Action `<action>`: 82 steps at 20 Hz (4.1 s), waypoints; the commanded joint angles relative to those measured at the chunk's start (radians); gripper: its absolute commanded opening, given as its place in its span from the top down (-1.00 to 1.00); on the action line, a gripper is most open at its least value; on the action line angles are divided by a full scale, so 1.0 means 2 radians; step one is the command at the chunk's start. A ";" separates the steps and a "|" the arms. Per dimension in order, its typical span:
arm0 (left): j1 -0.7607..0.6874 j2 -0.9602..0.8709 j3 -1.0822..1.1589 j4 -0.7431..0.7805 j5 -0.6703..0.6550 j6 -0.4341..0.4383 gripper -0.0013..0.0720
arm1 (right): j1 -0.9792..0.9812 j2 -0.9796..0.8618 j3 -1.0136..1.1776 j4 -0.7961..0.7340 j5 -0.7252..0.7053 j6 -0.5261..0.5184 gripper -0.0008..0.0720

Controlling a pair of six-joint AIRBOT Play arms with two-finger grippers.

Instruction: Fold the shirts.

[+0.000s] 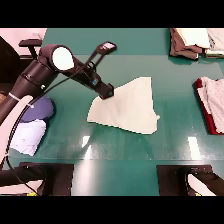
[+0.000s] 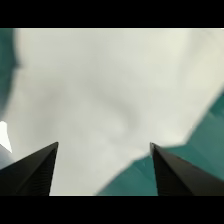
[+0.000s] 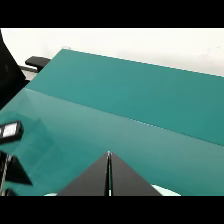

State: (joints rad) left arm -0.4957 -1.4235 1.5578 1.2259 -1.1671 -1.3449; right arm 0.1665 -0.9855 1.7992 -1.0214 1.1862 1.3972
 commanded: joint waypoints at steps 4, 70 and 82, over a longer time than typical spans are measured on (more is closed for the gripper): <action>0.112 -0.091 -0.005 -0.058 -0.006 -0.030 -0.83 | 0.000 -0.008 -0.001 0.000 0.014 0.000 0.94; 0.121 0.164 0.036 -0.050 -0.105 -0.004 0.91 | 0.084 -0.078 -0.103 -0.082 0.097 0.070 0.94; -0.102 0.085 -0.187 -0.067 -0.057 0.022 0.24 | 0.011 -0.055 -0.190 -0.115 0.101 0.070 0.94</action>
State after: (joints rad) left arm -0.6487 -1.2434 1.2137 1.1023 -1.3380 -1.3071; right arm 0.2321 -1.1221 1.4300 -1.2476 1.3876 1.5379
